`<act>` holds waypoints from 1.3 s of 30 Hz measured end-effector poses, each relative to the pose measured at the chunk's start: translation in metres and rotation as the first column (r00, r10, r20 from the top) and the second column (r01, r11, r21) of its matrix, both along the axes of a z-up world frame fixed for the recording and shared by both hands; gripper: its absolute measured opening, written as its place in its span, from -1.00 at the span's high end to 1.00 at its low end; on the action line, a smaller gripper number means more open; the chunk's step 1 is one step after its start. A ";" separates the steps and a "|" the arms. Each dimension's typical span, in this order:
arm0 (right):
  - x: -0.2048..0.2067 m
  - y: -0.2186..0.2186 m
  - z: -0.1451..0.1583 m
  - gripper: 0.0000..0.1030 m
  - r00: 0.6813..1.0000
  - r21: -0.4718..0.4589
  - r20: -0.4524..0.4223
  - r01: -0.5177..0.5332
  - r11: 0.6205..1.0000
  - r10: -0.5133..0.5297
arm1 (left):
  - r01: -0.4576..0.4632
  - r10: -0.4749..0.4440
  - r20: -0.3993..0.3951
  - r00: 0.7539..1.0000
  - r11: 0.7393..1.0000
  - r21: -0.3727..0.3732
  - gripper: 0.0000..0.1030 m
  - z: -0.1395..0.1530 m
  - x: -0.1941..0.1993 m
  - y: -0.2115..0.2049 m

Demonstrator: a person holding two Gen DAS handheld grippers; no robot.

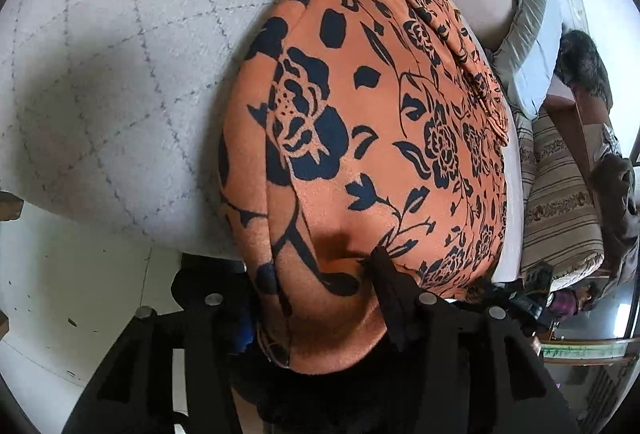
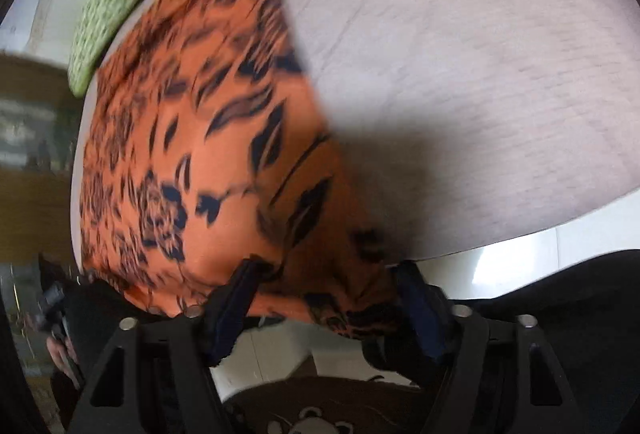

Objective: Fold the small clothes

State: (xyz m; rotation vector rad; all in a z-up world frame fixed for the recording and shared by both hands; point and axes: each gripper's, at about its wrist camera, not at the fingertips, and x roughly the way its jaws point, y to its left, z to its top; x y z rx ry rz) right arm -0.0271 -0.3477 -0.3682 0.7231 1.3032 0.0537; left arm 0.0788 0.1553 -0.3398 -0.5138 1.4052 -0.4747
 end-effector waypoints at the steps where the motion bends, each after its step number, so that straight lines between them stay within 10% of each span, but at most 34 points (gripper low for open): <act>1: 0.001 0.003 -0.007 0.43 1.000 0.038 -0.018 0.001 0.999 0.000 | 0.001 -0.001 0.002 1.000 1.000 0.009 0.45 0.000 0.000 0.000; 5: 0.002 0.019 -0.005 0.79 0.999 -0.007 -0.009 -0.047 0.999 0.047 | -0.008 0.007 0.035 0.999 1.000 0.004 0.75 0.008 0.001 0.003; 23: 0.054 -0.017 0.129 0.83 0.921 0.237 0.367 0.044 0.971 -0.131 | 0.026 -0.034 0.254 0.967 0.999 0.035 0.88 0.114 0.062 0.002; 28: 0.061 -0.016 0.123 0.83 0.924 0.238 0.364 0.031 0.971 -0.118 | -0.048 0.024 0.156 0.987 0.987 0.153 -0.28 0.090 0.032 0.037; 39: 0.047 -0.017 0.118 0.83 0.924 0.264 0.355 0.044 0.964 -0.140 | -0.090 0.089 -0.036 0.995 0.996 -0.006 -0.27 0.024 -0.007 0.033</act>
